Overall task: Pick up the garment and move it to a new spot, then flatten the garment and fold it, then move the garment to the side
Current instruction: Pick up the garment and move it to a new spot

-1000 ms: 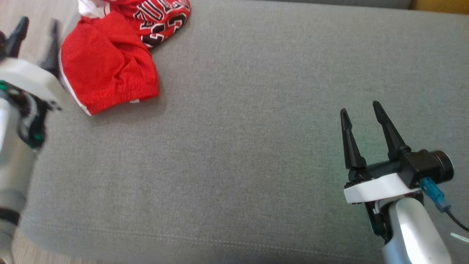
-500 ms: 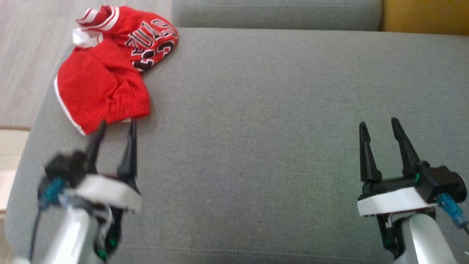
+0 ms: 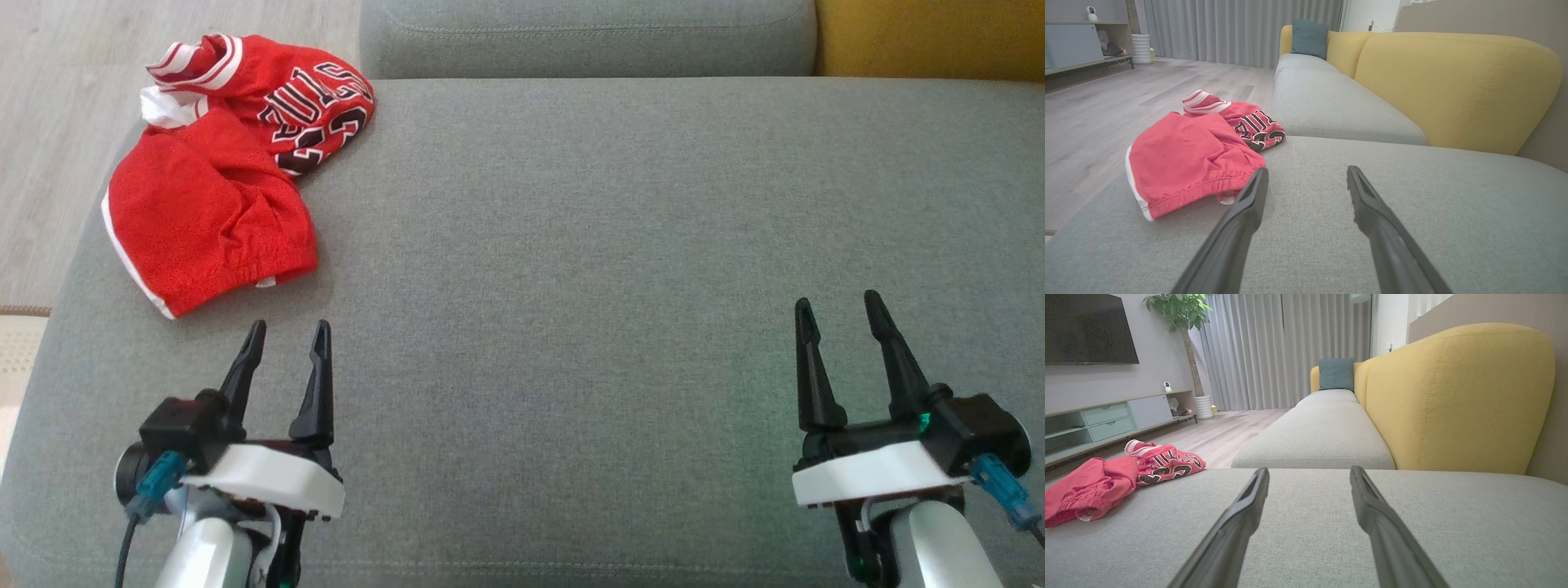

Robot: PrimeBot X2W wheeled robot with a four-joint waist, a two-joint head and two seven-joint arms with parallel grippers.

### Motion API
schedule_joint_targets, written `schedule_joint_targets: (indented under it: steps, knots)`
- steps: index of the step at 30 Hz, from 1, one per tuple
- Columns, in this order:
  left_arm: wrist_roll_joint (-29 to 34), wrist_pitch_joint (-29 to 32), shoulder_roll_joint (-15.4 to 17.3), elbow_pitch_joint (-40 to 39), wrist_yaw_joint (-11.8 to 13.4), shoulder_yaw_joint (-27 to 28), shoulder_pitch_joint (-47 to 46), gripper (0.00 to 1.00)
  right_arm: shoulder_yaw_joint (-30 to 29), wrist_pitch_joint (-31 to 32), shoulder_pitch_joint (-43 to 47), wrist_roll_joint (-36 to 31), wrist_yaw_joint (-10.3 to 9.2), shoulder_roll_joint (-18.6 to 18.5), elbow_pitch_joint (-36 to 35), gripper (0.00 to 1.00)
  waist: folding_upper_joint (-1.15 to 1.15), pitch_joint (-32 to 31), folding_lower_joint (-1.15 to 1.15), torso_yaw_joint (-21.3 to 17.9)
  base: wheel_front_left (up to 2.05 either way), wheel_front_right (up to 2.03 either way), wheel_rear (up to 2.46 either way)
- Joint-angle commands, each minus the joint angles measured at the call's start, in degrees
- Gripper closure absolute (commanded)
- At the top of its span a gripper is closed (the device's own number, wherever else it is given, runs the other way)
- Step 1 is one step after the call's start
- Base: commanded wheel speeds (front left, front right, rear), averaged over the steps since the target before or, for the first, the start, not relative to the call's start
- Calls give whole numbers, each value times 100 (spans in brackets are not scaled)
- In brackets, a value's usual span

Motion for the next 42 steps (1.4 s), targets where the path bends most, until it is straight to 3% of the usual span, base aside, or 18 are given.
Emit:
schedule_joint_targets:
  steps: [1, 13, 19, 29, 35, 42]
  knots:
    - [67, -68, 26, -141, -44, 253, -139, 0, 166, -62, -169, 55, 43, -16, -167, 0, 0, -11, 0, -14, 0, 0, 0]
    - [333, -69, -175, -59, -299, 563, -144, 0, 132, -62, -173, 33, 43, -16, -142, 0, 0, -22, 0, 27, 0, 0, 0]
    - [409, -69, -61, -167, -281, 978, -358, 0, 27, -62, -227, -14, 43, -16, -185, 0, 0, 89, 0, 274, 0, 0, 0]
    - [475, 99, 635, 40, -419, 1385, -1366, 0, 16, -62, -514, -272, 43, -16, -355, 0, 0, 713, 0, 779, 0, 0, 0]
    - [479, 770, 1239, 905, -659, 1230, -2629, 0, 186, -62, -786, -560, 43, -16, -468, 0, 0, 1287, 0, 913, 0, 0, 0]
    - [159, 1537, 1549, 2306, -811, 745, -3905, 0, 303, -62, -967, -911, 43, -16, -552, 0, 0, 1848, 0, 898, 0, 0, 0]
